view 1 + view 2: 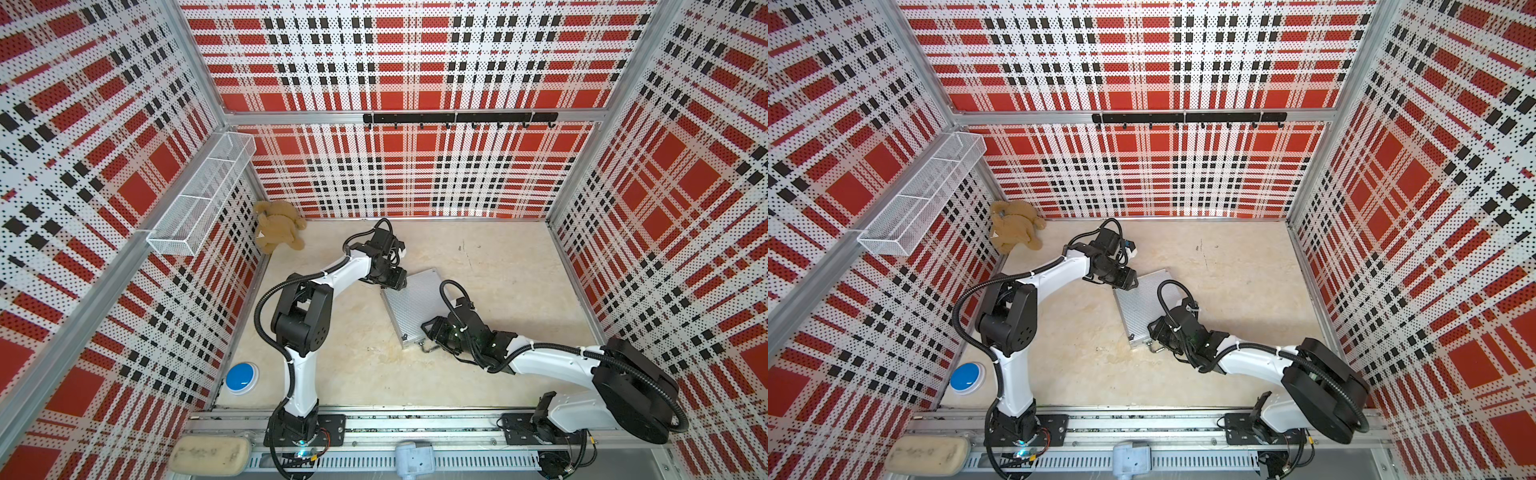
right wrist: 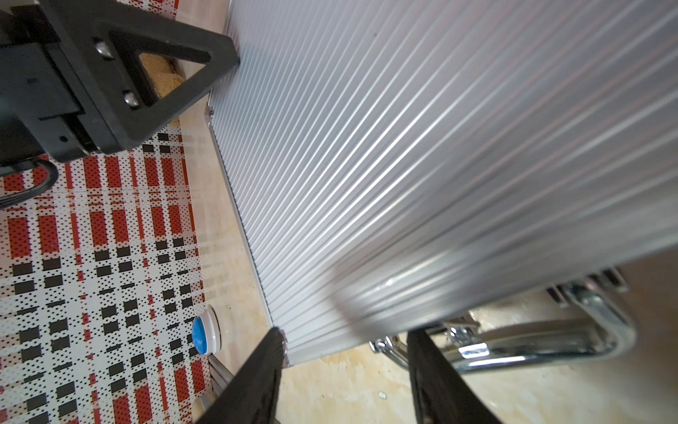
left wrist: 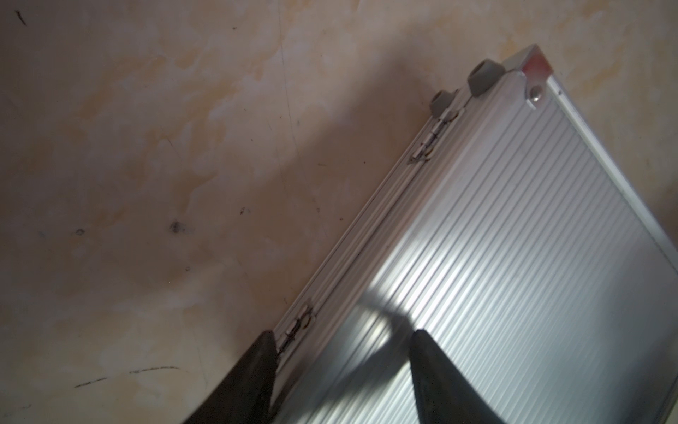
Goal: Close the poker set cases
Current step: Fasten the fastener on the poker set case.
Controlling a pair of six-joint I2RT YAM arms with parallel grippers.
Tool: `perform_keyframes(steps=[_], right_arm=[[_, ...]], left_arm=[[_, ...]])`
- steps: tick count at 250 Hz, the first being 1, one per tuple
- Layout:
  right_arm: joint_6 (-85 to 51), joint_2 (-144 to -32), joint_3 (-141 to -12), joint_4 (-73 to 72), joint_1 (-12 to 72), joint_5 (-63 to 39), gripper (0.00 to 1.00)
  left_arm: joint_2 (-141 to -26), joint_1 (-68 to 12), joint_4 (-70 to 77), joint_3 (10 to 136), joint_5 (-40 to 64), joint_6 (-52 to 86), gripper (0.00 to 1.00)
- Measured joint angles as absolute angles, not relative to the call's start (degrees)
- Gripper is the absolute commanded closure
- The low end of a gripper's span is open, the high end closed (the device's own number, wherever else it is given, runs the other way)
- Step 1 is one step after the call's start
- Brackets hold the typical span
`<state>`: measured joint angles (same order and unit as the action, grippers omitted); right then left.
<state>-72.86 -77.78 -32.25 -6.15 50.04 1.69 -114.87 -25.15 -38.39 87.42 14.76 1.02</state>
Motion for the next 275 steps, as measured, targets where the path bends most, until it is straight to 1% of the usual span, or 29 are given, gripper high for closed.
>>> perform_keyframes(steps=[24, 58, 82, 117, 178, 223, 275], right_arm=[[-73.08, -74.81, -32.23, -3.53, 50.24, 2.24, 0.45], [-73.84, -70.19, -31.99, 0.25, 50.74, 3.25, 0.64], [-74.52, -68.82, -30.85, 1.21, 50.83, 3.64, 0.70], [-75.29, -69.69, -29.02, 1.63, 50.83, 3.60, 0.78], [-77.10, -75.42, -28.69, -0.34, 50.83, 2.94, 0.87], [-79.00, -76.88, -28.53, -1.80, 50.83, 3.07, 0.94], [-80.38, -78.98, -28.38, -2.98, 50.83, 3.22, 0.95]], left_arm=[[-114.87, -25.15, -38.39, 87.42, 14.76, 1.02, 0.40], [-114.87, -25.15, -38.41, 87.42, 14.76, 0.99, 0.40], [-114.87, -25.15, -38.39, 87.39, 14.76, 0.99, 0.41], [-114.87, -25.15, -38.39, 87.39, 14.76, 0.97, 0.41], [-114.87, -24.97, -38.39, 87.39, 14.81, 0.97, 0.41], [-114.87, -24.62, -38.41, 87.39, 14.81, 0.99, 0.41], [-114.87, -24.40, -38.46, 87.39, 14.83, 0.99, 0.41]])
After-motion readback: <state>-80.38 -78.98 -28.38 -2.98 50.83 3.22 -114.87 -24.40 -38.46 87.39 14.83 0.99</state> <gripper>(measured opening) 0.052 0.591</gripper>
